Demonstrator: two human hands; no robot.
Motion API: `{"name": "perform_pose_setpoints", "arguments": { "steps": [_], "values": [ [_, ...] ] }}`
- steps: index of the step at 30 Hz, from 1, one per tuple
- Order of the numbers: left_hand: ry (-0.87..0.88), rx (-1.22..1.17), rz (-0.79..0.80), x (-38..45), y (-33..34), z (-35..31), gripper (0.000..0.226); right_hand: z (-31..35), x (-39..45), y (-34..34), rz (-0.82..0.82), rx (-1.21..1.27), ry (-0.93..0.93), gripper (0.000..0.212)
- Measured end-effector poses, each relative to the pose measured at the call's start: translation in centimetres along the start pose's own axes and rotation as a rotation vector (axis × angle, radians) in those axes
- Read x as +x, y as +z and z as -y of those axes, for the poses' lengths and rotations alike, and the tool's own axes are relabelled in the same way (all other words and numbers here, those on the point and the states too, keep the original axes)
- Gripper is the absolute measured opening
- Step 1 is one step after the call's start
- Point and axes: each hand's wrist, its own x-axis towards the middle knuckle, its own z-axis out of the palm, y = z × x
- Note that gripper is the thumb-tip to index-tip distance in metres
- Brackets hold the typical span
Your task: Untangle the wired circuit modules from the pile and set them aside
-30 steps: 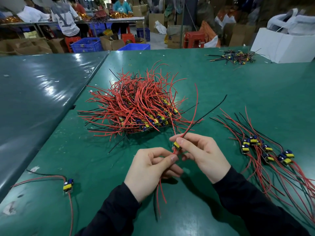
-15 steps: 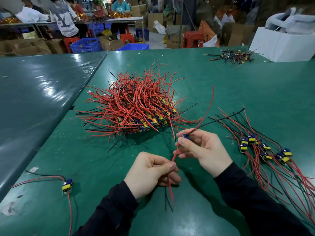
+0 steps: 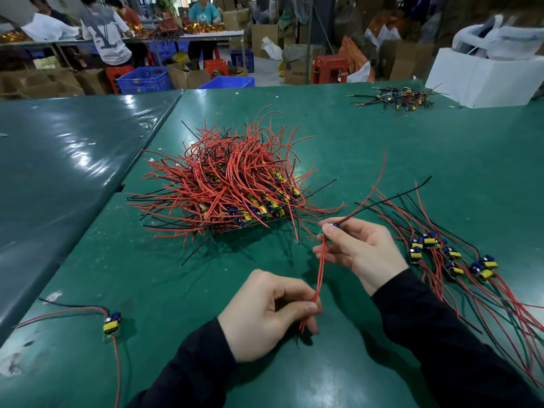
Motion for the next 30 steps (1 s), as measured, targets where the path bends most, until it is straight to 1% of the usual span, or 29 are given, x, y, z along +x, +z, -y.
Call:
{"name": "perform_pose_setpoints", "arguments": {
  "steps": [4, 8, 12, 17, 22, 30],
  "values": [
    [0.031, -0.008, -0.069, 0.0, 0.1, 0.4, 0.015, 0.1, -0.2, 0.0, 0.019, 0.015, 0.026, 0.009],
    [0.024, -0.064, -0.053, -0.1, 0.6, 0.8, 0.005, 0.6, 0.0, -0.4, -0.029, 0.044, 0.01, 0.009],
    [0.108, 0.034, -0.063, -0.1, 0.4, 1.0, 0.006, 0.3, -0.2, 0.0, 0.015, 0.035, 0.047, 0.009],
    [0.094, 0.054, -0.035, 0.0, 0.6, 1.3, 0.007, 0.3, 0.1, -0.1, -0.024, 0.071, 0.059, 0.009],
    [0.227, 0.176, -0.025, 0.2, 0.4, 1.4, 0.008, -0.3, -0.2, 0.5, 0.05, 0.061, 0.172, 0.01],
    [0.316, 0.242, -0.031, 0.2, 0.8, 1.3, 0.008, -0.3, -0.2, 0.6, 0.08, 0.075, 0.245, 0.013]
  ]
}}
